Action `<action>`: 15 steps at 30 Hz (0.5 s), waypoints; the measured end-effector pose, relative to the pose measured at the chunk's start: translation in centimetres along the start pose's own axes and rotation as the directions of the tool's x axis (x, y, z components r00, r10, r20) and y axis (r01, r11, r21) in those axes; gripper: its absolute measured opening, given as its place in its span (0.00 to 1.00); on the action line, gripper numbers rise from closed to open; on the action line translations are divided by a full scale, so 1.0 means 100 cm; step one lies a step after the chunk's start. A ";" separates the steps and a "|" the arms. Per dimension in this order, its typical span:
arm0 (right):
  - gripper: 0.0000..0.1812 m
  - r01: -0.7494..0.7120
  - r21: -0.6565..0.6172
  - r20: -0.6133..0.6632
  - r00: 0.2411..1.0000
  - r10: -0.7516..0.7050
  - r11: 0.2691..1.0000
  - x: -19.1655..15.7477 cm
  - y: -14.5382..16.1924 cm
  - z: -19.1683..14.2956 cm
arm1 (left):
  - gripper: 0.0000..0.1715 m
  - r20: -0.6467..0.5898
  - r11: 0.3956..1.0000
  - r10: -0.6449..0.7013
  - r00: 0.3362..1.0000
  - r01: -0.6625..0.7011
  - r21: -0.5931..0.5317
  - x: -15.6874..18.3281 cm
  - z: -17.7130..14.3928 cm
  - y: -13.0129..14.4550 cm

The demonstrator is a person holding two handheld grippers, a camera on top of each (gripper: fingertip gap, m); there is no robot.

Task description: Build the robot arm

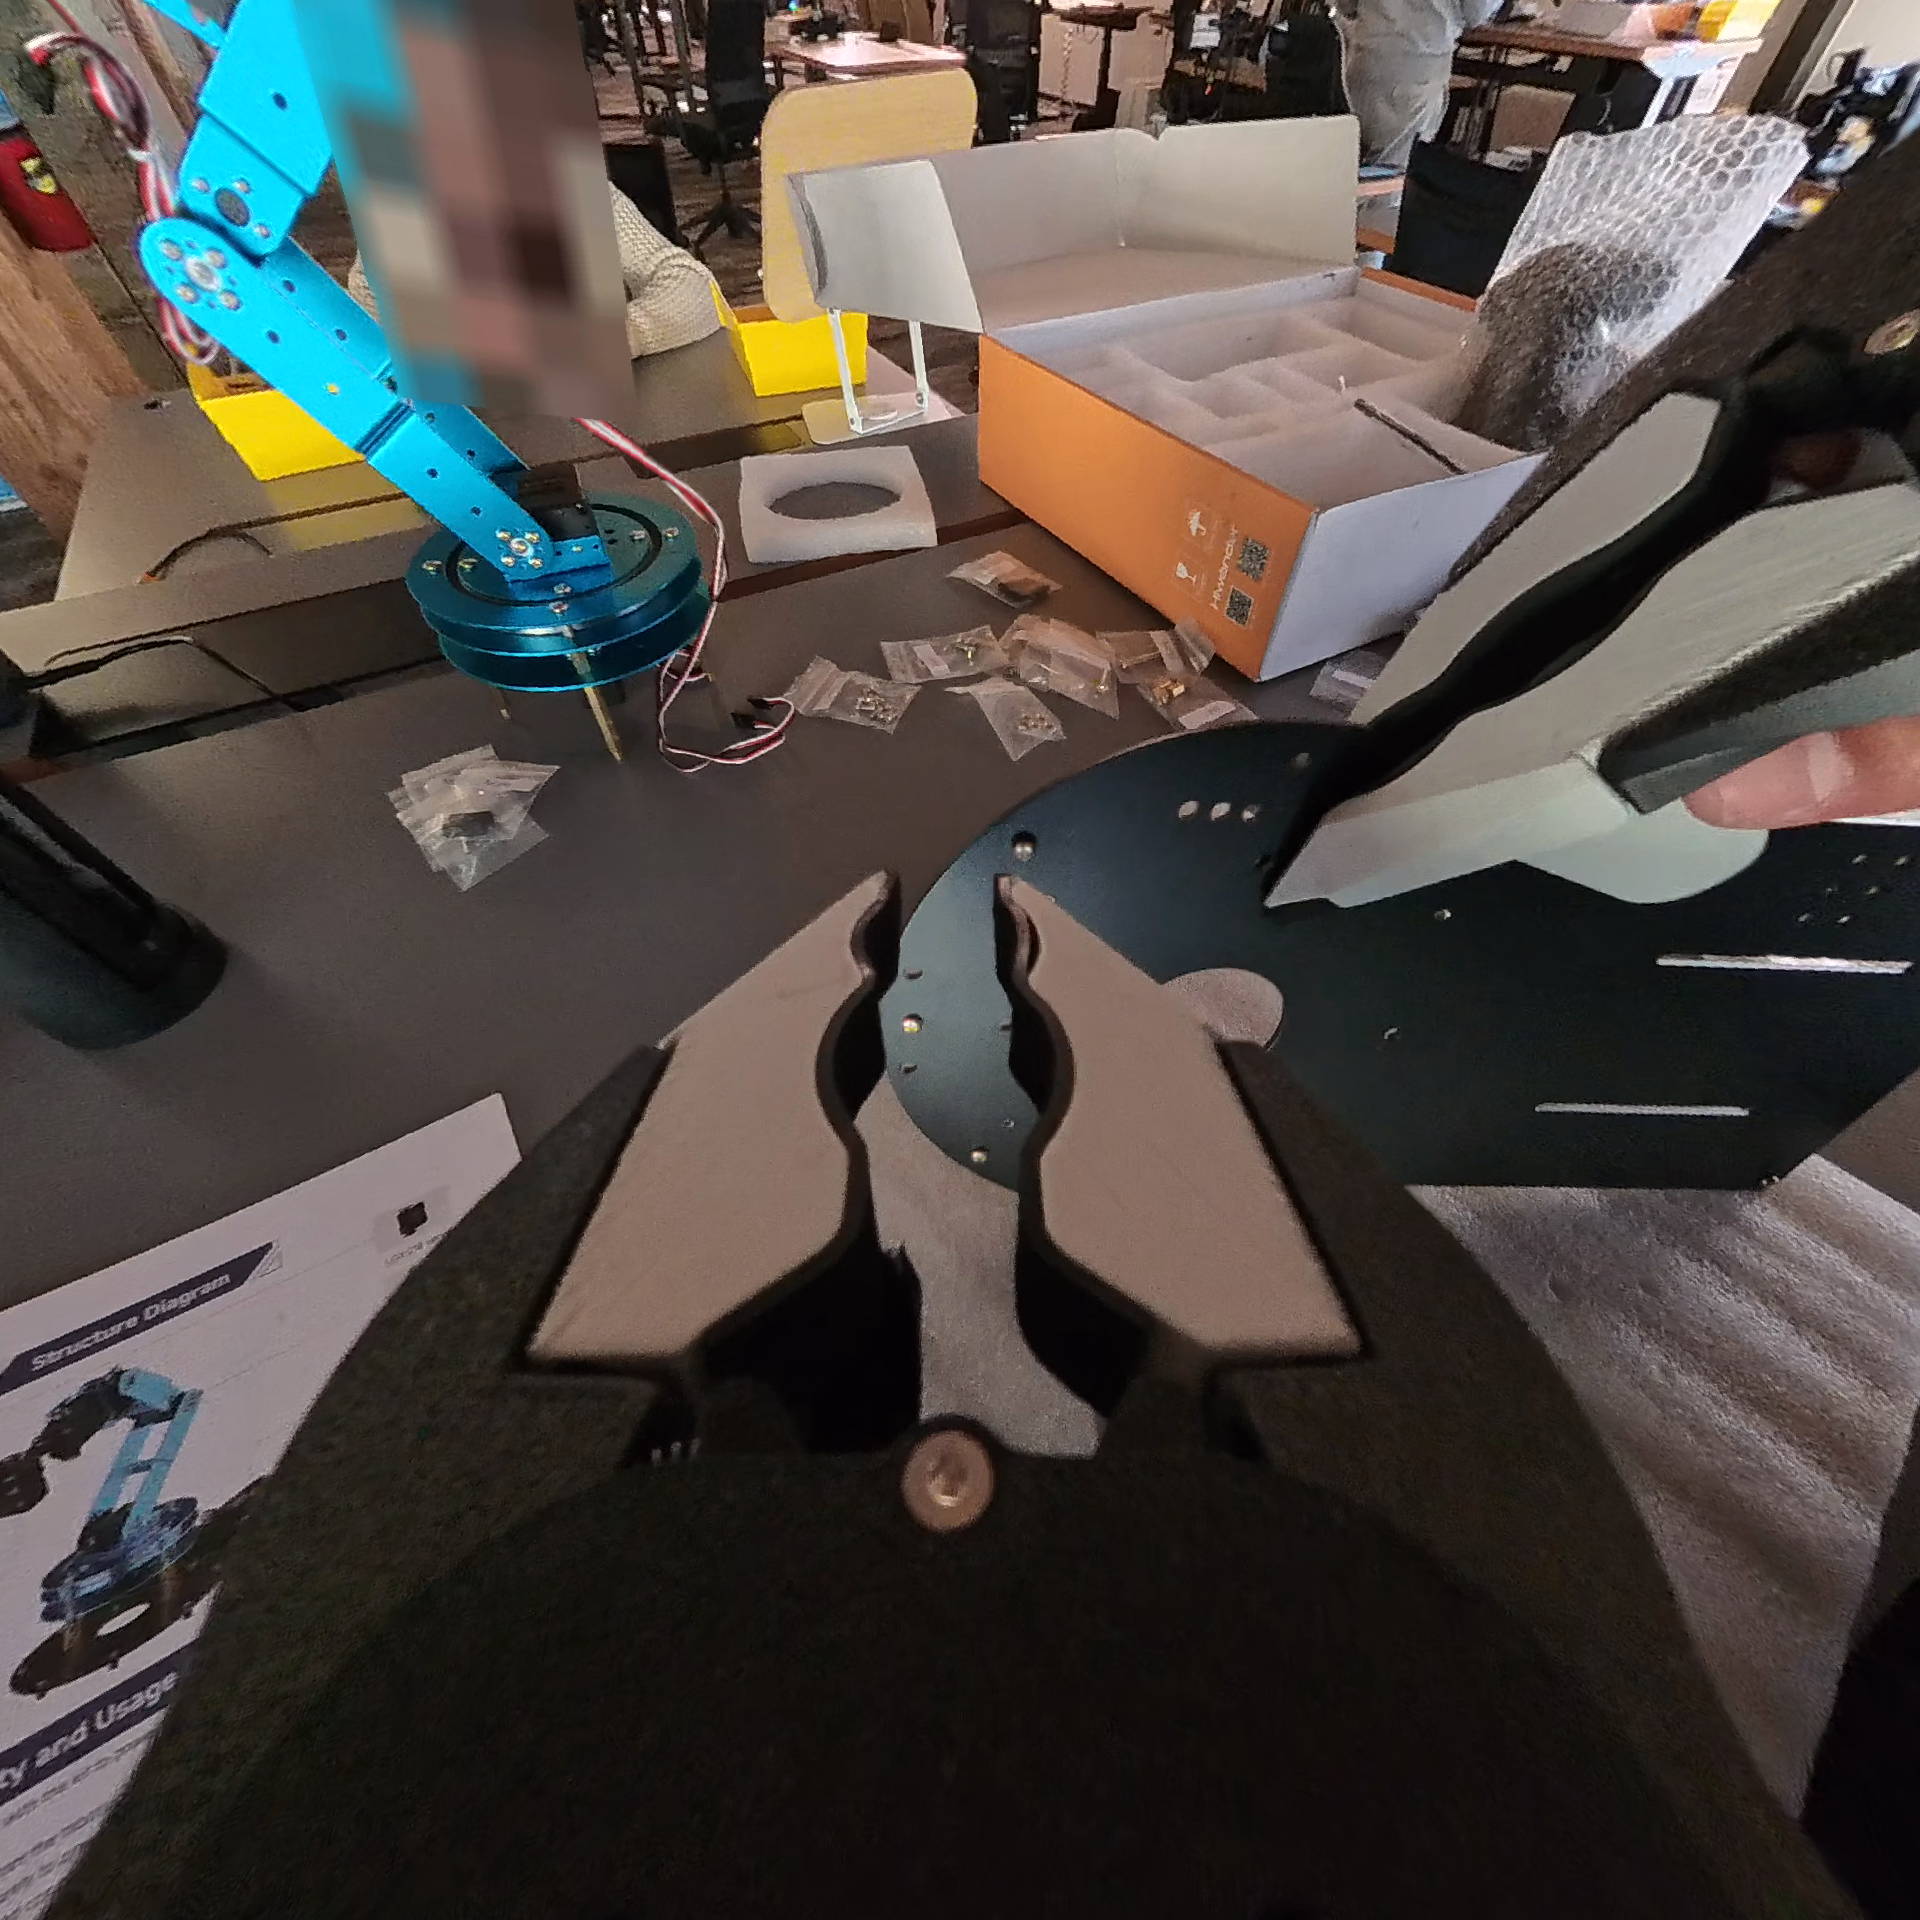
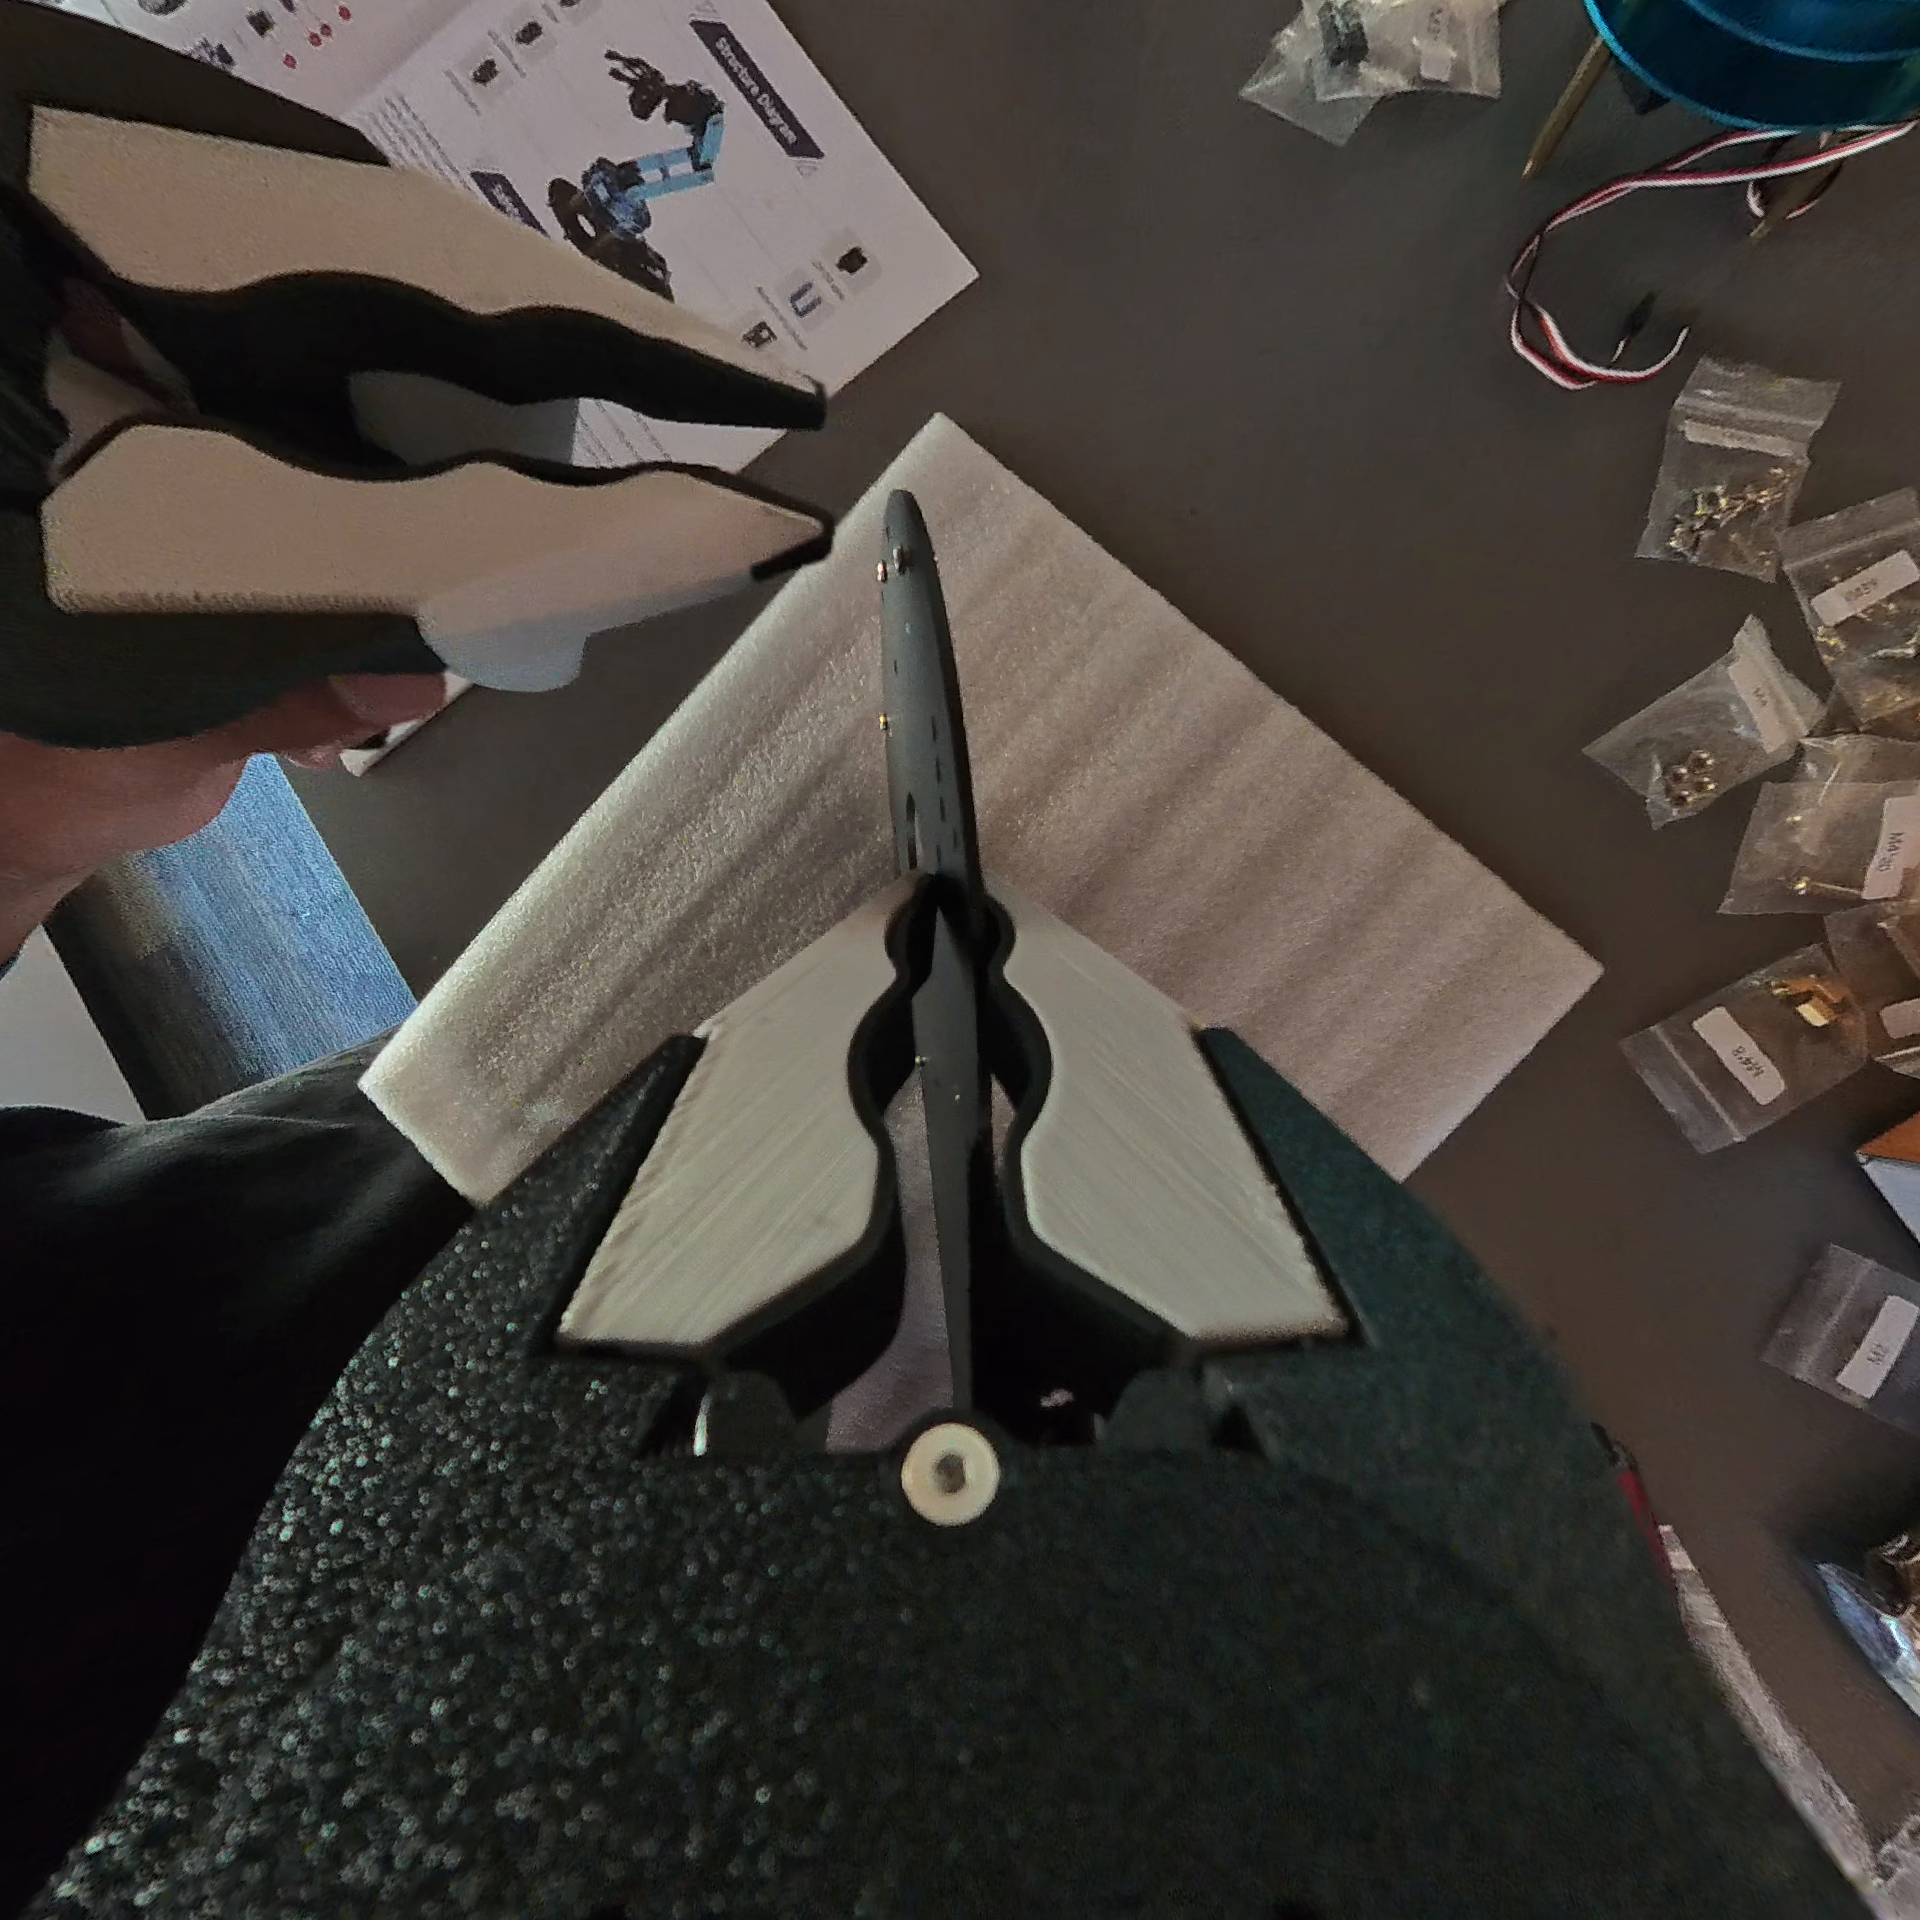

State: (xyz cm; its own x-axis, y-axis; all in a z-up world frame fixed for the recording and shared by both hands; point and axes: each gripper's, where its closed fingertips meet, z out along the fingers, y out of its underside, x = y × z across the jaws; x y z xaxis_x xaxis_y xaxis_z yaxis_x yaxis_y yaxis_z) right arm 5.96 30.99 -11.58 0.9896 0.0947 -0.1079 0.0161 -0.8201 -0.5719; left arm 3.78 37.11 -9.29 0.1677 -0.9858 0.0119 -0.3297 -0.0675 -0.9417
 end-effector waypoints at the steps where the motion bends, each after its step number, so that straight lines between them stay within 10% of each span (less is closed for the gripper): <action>1: 0.02 -0.003 0.000 -0.003 1.000 0.003 1.000 0.000 0.000 0.000 | 0.10 -0.008 1.000 0.005 1.000 -0.005 -0.003 0.001 0.000 0.001; 15: 0.03 -0.019 -0.002 -0.054 0.998 0.019 1.000 -0.002 0.000 0.000 | 0.11 -0.072 0.999 0.029 0.997 -0.030 -0.016 0.006 0.009 0.000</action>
State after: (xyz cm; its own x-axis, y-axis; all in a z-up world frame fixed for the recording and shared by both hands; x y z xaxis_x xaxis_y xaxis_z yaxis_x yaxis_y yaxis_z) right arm 5.78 30.93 -11.59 0.9960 0.0487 -0.0748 -0.0024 -0.8228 -0.5683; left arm 4.70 36.69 -9.62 0.0903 -0.9959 0.0090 -0.3498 -0.0401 -0.9360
